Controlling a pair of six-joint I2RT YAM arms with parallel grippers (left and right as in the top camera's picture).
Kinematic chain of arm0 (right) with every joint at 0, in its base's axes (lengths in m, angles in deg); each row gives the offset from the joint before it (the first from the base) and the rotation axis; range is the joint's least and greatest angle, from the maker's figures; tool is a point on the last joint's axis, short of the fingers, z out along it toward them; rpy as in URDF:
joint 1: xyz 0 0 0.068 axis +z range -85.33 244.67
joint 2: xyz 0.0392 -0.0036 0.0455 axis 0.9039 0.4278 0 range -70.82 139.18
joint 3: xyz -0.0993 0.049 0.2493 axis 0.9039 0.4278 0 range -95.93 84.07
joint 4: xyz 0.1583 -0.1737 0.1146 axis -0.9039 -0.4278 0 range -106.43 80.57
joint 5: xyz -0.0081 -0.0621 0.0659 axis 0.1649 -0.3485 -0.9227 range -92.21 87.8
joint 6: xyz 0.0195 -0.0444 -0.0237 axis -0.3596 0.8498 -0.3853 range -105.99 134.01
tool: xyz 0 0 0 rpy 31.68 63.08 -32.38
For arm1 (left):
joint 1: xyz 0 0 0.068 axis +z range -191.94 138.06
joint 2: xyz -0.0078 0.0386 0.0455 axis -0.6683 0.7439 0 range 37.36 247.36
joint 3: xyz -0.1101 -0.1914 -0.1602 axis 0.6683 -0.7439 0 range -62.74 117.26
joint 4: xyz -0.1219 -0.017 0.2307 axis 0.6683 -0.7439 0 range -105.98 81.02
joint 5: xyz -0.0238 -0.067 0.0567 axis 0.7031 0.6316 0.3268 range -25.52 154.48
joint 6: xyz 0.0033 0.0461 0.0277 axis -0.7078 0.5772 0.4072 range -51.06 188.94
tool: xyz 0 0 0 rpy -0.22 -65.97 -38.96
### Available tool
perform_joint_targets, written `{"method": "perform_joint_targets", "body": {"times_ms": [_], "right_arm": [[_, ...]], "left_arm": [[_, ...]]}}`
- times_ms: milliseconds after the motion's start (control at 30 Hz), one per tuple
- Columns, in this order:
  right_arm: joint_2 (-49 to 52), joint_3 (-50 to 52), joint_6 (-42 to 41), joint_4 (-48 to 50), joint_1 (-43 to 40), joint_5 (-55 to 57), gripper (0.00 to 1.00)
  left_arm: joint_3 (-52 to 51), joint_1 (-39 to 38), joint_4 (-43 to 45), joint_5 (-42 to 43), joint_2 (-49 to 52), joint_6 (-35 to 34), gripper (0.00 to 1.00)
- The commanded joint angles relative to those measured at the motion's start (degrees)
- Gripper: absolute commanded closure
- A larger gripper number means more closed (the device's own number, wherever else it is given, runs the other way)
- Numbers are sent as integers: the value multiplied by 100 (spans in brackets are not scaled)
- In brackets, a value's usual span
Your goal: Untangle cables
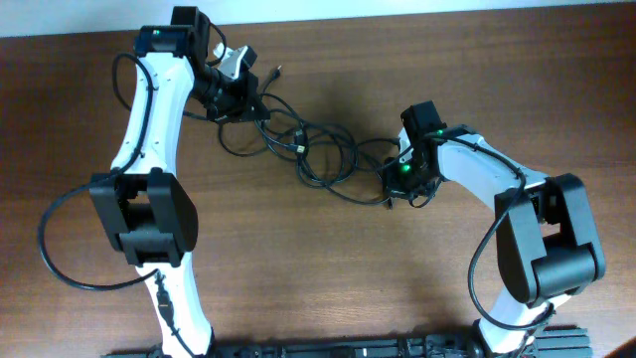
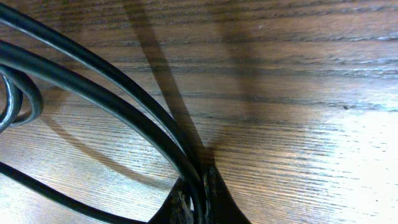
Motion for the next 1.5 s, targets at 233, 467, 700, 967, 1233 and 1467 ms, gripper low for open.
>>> {"method": "perform_joint_targets", "body": {"times_ms": [233,467,700,967,1233,1467], "right_arm": [[59,98,57,-68,-15,227,96],[59,98,57,-68,-15,227,96],[59,98,55,-68,-15,227,96],[59,98,57,-68,-17,227,96],[59,98,57,-70,-15,227,96],[59,98,55,-70,-15,227,96]], "left_arm": [[125,37,-531,-688,-59,398,100],[125,37,-553,-708,-59,398,100],[125,37,-551,-713,-59,400,100],[125,37,-551,-710,-59,398,89],[125,37,-566,-717,-59,407,99],[-267,-92,-472,-1117,-55,417,48]]}}
